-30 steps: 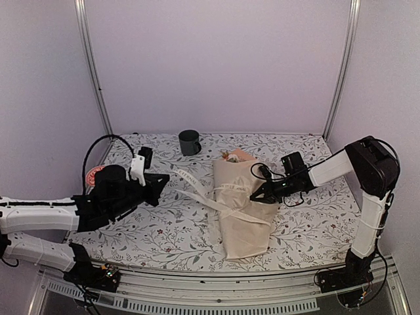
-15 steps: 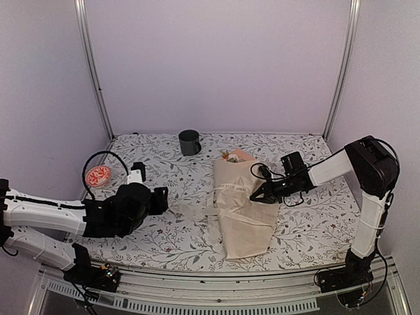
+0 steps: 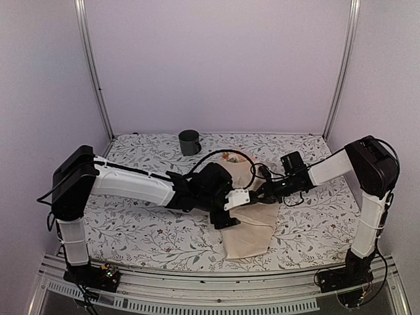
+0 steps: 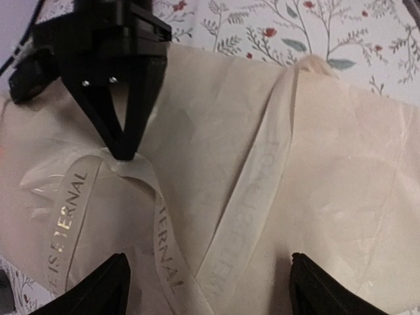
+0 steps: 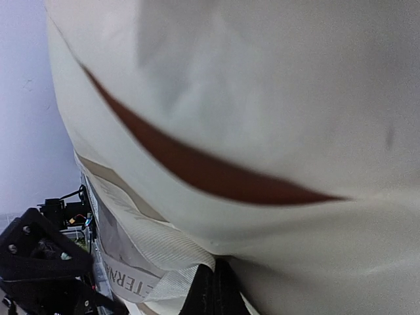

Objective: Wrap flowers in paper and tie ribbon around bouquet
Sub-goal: Cross the ribbon over the folded bouquet.

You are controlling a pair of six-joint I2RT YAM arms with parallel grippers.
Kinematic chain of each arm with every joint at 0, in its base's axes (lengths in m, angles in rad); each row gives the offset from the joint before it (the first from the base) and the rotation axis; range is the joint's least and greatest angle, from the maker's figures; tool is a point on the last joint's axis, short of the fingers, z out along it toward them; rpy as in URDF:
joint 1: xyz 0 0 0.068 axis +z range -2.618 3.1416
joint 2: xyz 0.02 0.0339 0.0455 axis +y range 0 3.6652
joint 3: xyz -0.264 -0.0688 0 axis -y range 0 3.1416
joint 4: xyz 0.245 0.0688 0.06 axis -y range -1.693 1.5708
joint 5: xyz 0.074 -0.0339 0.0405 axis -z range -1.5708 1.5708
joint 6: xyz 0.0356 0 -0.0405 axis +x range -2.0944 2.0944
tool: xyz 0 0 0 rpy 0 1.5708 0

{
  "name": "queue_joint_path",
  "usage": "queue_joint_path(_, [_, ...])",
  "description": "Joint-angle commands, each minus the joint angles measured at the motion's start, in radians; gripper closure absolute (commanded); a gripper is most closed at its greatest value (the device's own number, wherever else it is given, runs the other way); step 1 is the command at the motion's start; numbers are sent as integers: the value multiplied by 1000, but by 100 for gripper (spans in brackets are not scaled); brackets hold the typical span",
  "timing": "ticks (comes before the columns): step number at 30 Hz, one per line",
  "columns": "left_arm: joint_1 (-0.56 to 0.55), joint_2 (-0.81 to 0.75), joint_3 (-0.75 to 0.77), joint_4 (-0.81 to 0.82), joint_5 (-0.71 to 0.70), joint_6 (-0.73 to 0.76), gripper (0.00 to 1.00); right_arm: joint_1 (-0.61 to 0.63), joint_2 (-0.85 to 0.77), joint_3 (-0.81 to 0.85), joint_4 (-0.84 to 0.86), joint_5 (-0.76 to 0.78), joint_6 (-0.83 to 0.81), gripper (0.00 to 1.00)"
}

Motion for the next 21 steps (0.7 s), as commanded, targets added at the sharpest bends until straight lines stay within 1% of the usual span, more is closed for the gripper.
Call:
queue_joint_path(1, [32,70,82,-168,31,170,17,-2,-8,-6,-45,27,-18,100])
queue_joint_path(4, [39,113,120,-204,36,185,21,-2,-6,-7,-44,27,-20,100])
queue_joint_path(5, [36,128,129,-207,21,187,24,-1,-6,-5,-43,26,-20,100])
queue_joint_path(6, [36,140,139,-210,0,182,31,-1,-6,-4,-45,26,-20,100])
queue_joint_path(8, [35,157,148,-201,-26,173,49,0,-10,-5,-48,21,-21,100])
queue_joint_path(9, [35,161,147,-187,-39,169,62,-1,-12,-5,-56,18,-26,100])
queue_joint_path(11, [34,158,146,-156,-78,160,94,1,-19,-3,-80,12,-39,100])
queue_joint_path(12, [33,152,146,-137,-99,153,100,4,-22,-3,-100,5,-64,100])
queue_joint_path(15, [34,103,140,-61,-126,130,100,20,-27,2,-172,-12,-139,100])
queue_joint_path(19, [41,-41,80,92,-18,103,100,56,-30,-6,-270,-43,-246,100])
queue_joint_path(21, [47,-62,76,132,4,75,100,75,-37,-26,-281,-68,-277,100])
